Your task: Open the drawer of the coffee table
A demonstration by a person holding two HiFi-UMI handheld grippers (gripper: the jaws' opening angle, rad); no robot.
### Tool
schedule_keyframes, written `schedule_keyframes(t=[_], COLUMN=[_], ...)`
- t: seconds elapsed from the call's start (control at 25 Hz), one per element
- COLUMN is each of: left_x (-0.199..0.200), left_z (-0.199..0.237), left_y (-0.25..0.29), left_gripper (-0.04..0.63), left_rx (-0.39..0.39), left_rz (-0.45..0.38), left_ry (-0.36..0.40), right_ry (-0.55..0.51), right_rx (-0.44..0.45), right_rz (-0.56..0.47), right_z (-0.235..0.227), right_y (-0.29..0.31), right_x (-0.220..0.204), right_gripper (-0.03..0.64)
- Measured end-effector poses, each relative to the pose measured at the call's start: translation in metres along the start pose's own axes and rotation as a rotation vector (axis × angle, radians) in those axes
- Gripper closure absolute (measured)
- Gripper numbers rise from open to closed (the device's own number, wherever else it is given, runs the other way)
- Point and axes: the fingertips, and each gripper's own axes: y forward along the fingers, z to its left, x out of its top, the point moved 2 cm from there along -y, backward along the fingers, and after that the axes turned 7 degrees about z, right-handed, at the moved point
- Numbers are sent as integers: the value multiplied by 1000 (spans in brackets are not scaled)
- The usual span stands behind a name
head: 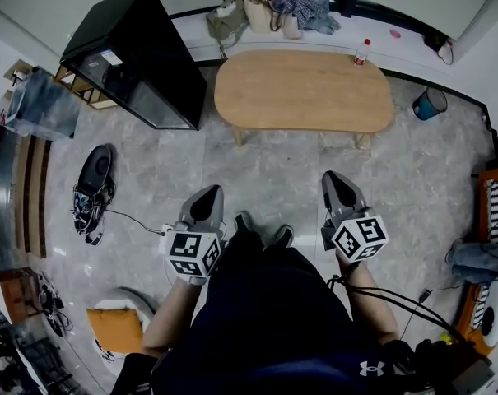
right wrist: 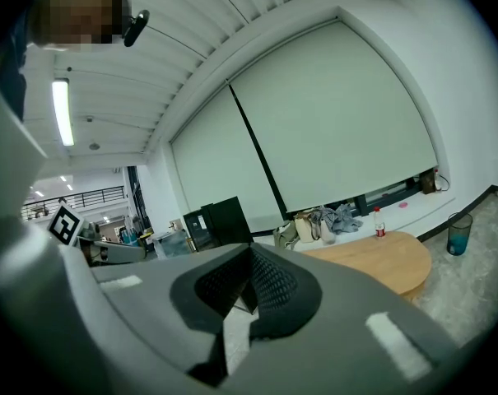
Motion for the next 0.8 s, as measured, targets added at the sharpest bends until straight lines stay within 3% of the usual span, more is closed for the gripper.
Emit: schedule_keyframes(t=[0.36, 0.8], left_x=[11, 45], left_z=[34, 124], left_y=[56, 153], left_gripper=[594, 594], left_rx=[-28, -117], left_rz=[32, 80], left_ry=[7, 25], right_ry=[2, 33], right_rx=[-41, -170], right_rz=[57, 96], right_z=[-23, -52], right_y=[50, 150], right_x=[8, 41], right_gripper=[617, 617])
